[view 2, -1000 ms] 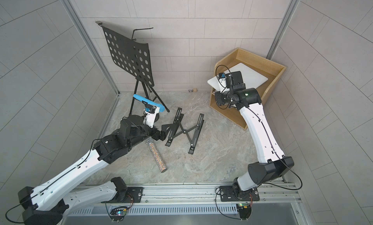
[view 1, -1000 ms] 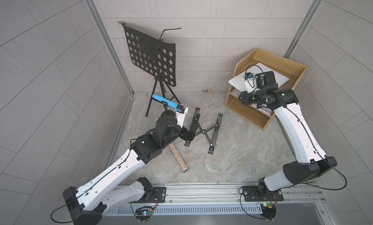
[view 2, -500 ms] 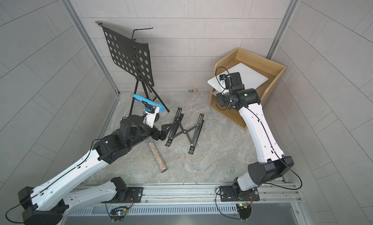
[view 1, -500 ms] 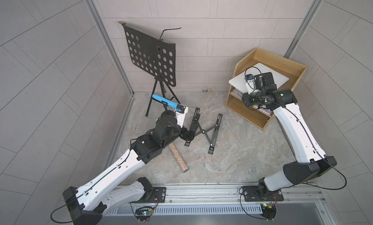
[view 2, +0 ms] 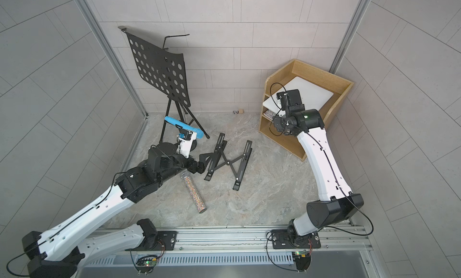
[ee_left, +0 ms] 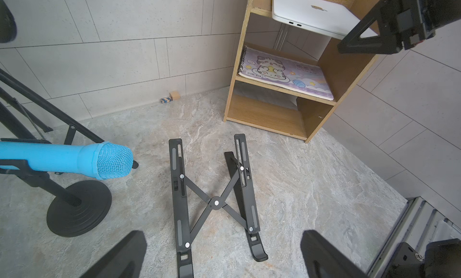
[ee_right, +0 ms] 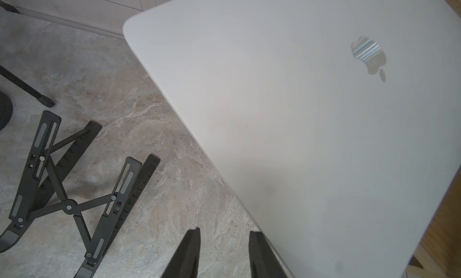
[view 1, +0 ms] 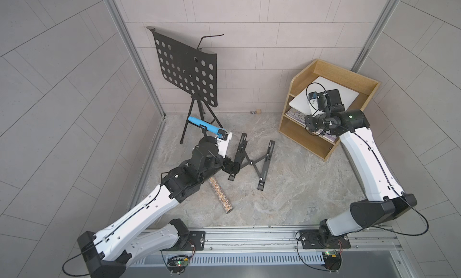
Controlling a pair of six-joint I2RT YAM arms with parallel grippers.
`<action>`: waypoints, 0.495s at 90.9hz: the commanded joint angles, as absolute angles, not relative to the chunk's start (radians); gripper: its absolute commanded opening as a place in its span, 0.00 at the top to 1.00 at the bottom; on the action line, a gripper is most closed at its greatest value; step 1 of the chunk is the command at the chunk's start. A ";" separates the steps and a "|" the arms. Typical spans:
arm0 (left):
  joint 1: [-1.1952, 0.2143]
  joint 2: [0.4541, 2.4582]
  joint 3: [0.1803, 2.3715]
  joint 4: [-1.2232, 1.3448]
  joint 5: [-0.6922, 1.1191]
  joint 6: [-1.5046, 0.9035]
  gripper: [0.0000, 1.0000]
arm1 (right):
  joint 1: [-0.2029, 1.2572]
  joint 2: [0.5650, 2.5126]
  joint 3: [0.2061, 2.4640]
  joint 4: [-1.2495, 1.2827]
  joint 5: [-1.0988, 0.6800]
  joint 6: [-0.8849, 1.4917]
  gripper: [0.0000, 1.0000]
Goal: Close the laptop lid and set it aside
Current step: Place the laptop on the shelf.
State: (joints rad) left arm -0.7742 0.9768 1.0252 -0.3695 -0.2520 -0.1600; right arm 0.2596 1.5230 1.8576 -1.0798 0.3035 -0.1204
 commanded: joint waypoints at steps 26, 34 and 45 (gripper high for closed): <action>-0.767 0.958 1.017 -0.362 -0.236 -0.156 0.00 | 0.205 1.488 1.858 -1.068 0.328 -0.114 0.62; -0.767 0.957 1.019 -0.363 -0.235 -0.156 0.00 | 0.200 1.493 1.863 -1.066 0.318 -0.107 0.62; -0.767 0.959 1.021 -0.365 -0.233 -0.158 0.00 | 0.198 1.512 1.882 -1.064 0.297 -0.095 0.62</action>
